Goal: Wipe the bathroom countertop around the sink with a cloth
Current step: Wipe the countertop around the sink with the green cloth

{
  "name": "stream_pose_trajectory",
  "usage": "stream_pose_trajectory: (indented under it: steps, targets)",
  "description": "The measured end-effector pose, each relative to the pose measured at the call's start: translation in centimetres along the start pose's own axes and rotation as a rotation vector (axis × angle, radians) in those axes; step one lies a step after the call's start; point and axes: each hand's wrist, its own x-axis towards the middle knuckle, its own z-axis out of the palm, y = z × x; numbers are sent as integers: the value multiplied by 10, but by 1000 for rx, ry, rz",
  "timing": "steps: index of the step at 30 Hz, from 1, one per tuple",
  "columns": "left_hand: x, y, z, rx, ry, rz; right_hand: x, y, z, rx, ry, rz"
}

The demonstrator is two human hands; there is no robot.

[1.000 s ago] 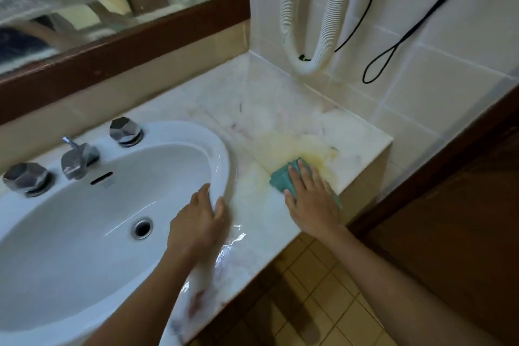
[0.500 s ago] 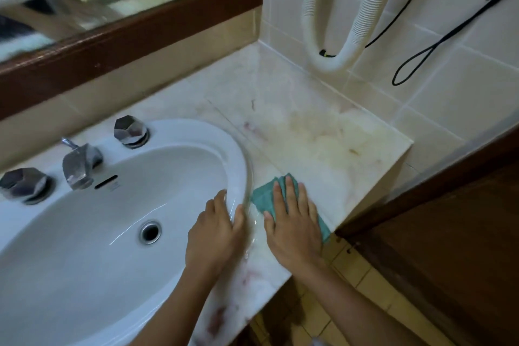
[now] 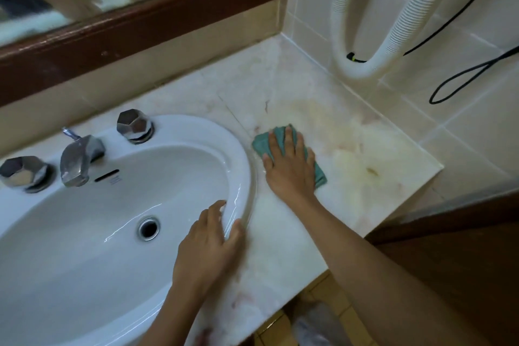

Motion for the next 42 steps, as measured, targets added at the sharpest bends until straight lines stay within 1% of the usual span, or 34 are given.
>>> stream_pose_trajectory:
  steps: [3, 6, 8, 11, 14, 17, 20, 22, 25, 27, 28, 30, 33, 36, 38, 42]
  targets:
    - [2, 2, -2, -23, -19, -54, -45, 16, 0, 16, 7, -118]
    - [4, 8, -3, -30, -47, -91, -88, 65, -8, -37, -13, -140]
    - [4, 11, -3, -44, -55, -130, -97, 114, -18, -80, 3, -68]
    - [7, 15, -1, -62, -28, -165, -79, 179, -34, -120, 22, 118]
    - [11, 26, 2, -54, -8, -151, -31, 203, -47, -107, 22, 205]
    - [16, 32, 4, -8, -6, -138, 19, 187, -51, -80, 39, 237]
    - [17, 31, 4, -12, -3, -138, 44, 145, -46, -60, 30, 210]
    - [17, 33, 5, -21, 2, -147, 35, 113, -35, -49, 12, 129]
    - [17, 30, 6, -45, 6, -177, -15, 79, -21, -25, -10, -75]
    - [20, 31, 5, -67, 48, -157, -49, 87, -22, -45, -40, -185]
    - [24, 34, 5, -67, 81, -128, -58, 99, -24, -56, -55, -206]
    - [41, 44, 2, -56, 148, -73, -57, 128, -32, -71, -39, -169]
    - [77, 56, 2, -65, 147, -74, -17, 154, -40, -99, 2, -28]
    - [95, 56, 14, -34, 112, -62, 42, 150, -43, -118, 30, 39]
    - [94, 60, 18, -74, 154, -101, 84, 138, -44, -127, 16, 28]
    - [94, 61, 18, -115, 186, -125, 163, 101, -44, -114, -27, -78]
